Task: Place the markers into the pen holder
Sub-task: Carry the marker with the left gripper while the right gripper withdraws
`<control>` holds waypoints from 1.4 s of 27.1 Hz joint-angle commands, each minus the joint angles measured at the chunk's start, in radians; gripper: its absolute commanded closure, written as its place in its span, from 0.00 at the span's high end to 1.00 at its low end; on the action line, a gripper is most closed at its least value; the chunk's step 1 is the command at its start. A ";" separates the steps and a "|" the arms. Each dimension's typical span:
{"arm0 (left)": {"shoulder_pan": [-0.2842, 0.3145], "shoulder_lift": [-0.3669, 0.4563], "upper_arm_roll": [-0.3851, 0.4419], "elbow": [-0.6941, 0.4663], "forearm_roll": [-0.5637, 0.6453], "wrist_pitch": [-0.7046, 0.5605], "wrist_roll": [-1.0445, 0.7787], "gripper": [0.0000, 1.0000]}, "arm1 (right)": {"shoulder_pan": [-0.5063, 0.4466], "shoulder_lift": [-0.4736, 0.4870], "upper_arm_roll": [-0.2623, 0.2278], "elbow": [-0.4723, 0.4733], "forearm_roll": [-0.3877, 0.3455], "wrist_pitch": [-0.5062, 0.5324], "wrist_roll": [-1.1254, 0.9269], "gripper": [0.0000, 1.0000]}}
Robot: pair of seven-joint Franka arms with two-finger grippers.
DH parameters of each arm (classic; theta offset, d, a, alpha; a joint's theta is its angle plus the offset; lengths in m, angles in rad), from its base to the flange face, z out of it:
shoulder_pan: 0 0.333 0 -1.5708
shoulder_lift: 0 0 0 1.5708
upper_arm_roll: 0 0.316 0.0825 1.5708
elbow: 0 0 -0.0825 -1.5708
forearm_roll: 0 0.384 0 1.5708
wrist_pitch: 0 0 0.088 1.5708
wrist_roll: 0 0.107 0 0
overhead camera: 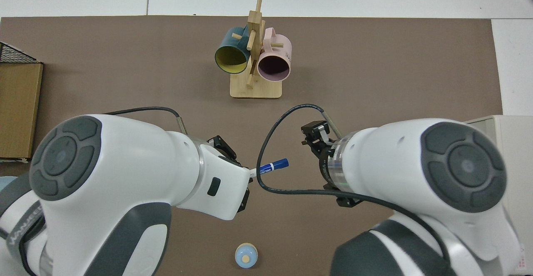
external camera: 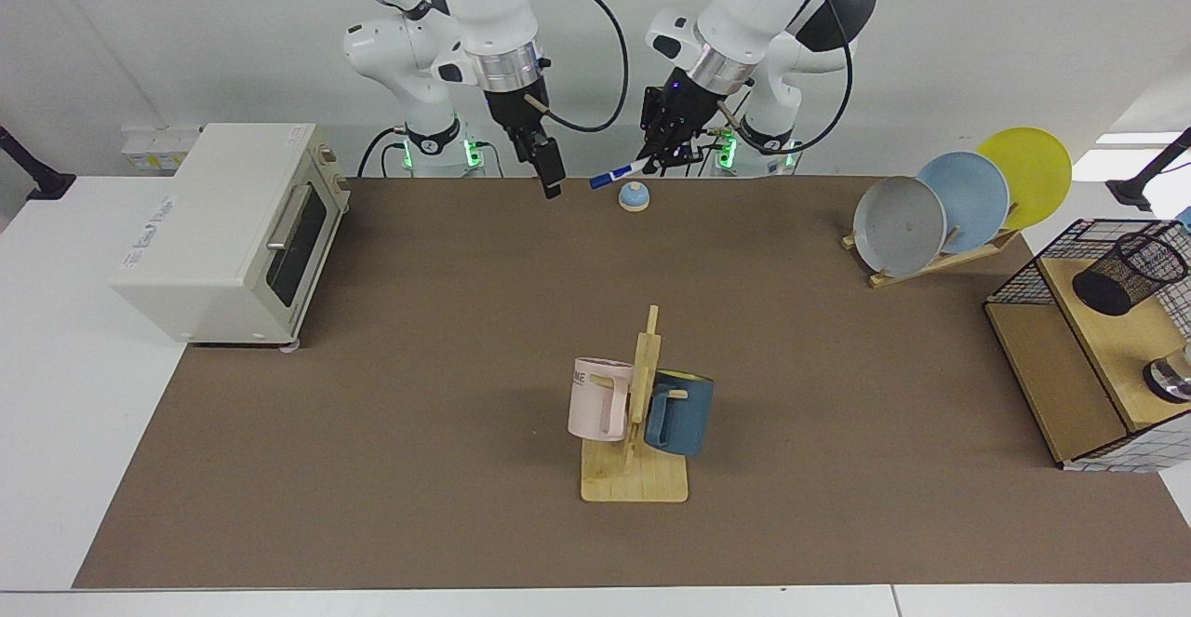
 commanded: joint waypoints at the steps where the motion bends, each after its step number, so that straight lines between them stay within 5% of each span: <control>1: 0.004 -0.018 -0.005 -0.009 0.050 0.015 -0.068 0.00 | -0.086 -0.008 0.010 -0.004 -0.001 -0.019 -0.247 1.00; 6: 0.032 -0.016 0.003 -0.009 0.074 0.011 -0.069 0.00 | -0.166 -0.008 0.012 -0.004 -0.008 -0.028 -0.456 1.00; 12: 0.083 -0.016 0.003 -0.009 0.137 -0.006 -0.069 0.00 | -0.169 -0.008 0.012 -0.004 -0.097 -0.053 -0.622 1.00; 21: 0.175 -0.016 0.003 0.019 0.292 -0.097 -0.066 0.00 | -0.172 -0.006 0.010 0.003 -0.100 -0.089 -0.897 1.00; 33: 0.308 -0.021 0.004 0.063 0.323 -0.215 -0.130 0.00 | -0.240 0.078 0.012 0.183 -0.119 -0.215 -1.145 1.00; 38: 0.325 0.013 0.003 0.157 0.464 -0.299 -0.186 0.00 | -0.243 0.130 0.012 0.275 -0.155 -0.292 -1.182 1.00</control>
